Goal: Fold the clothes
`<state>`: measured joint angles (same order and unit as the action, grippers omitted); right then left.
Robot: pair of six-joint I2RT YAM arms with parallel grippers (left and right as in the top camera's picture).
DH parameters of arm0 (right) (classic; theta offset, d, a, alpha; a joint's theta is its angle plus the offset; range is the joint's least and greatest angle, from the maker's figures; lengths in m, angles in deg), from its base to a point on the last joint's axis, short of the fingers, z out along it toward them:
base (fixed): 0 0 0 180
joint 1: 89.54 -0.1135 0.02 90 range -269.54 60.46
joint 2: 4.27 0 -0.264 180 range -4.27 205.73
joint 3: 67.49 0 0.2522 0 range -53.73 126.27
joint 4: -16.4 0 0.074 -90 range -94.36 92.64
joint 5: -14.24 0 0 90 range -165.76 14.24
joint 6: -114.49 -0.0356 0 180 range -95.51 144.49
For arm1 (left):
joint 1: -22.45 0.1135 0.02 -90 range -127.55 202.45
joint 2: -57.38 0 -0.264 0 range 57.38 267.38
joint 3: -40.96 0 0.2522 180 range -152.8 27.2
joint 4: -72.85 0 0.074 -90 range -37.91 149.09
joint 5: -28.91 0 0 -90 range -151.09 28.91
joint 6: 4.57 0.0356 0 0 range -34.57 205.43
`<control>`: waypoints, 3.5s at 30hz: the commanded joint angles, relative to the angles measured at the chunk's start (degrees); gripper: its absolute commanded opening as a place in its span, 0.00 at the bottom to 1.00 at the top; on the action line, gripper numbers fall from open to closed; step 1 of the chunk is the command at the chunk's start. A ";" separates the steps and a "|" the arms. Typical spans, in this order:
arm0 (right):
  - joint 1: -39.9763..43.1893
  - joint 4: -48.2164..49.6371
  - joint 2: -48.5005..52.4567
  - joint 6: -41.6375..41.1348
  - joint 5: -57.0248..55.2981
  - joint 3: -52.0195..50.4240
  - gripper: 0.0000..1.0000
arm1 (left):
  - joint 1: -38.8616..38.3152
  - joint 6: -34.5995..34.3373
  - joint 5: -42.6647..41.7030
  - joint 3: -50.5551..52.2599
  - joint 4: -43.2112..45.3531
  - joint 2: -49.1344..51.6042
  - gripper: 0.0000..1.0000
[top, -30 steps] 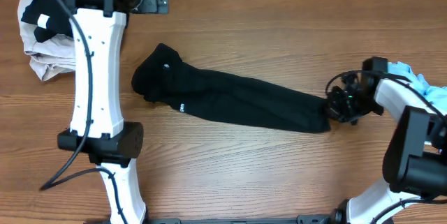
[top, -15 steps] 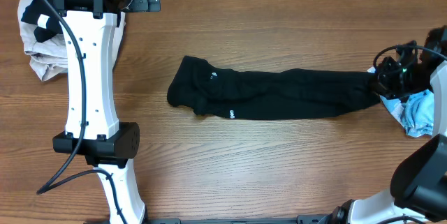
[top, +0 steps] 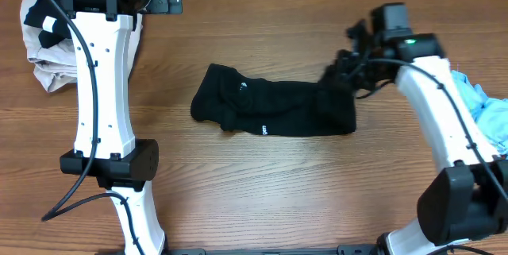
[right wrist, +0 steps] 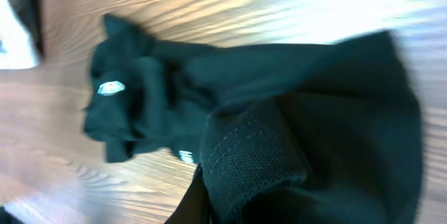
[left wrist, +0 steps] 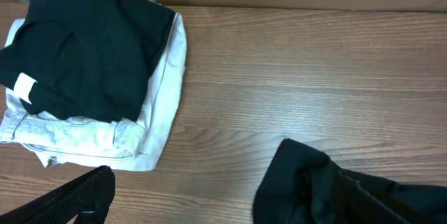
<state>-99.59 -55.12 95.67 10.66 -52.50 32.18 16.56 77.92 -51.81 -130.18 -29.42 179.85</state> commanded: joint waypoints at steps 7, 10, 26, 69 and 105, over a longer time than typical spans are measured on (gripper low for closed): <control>-13.25 8.02 4.28 -6.38 -0.02 -0.37 0.63 | 0.37 1.31 0.02 -0.26 -0.61 -0.02 1.00; -13.73 7.98 4.15 -6.43 0.02 1.20 0.82 | 0.37 1.33 -0.70 0.09 -0.94 0.48 1.00; 1.97 -13.81 2.03 2.34 -0.92 12.20 1.00 | 0.79 18.14 -19.87 22.69 -0.83 6.54 1.00; -1.44 11.89 2.08 -9.29 7.69 -16.35 0.04 | 1.07 22.62 -26.67 48.85 18.73 5.99 0.04; 3.87 38.36 2.78 -23.23 21.46 -23.34 0.04 | -23.98 9.29 -26.88 21.27 3.45 10.23 0.04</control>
<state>-100.09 -16.98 104.74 -13.25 -37.44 4.88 -5.95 90.09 -78.28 -108.61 -26.36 187.04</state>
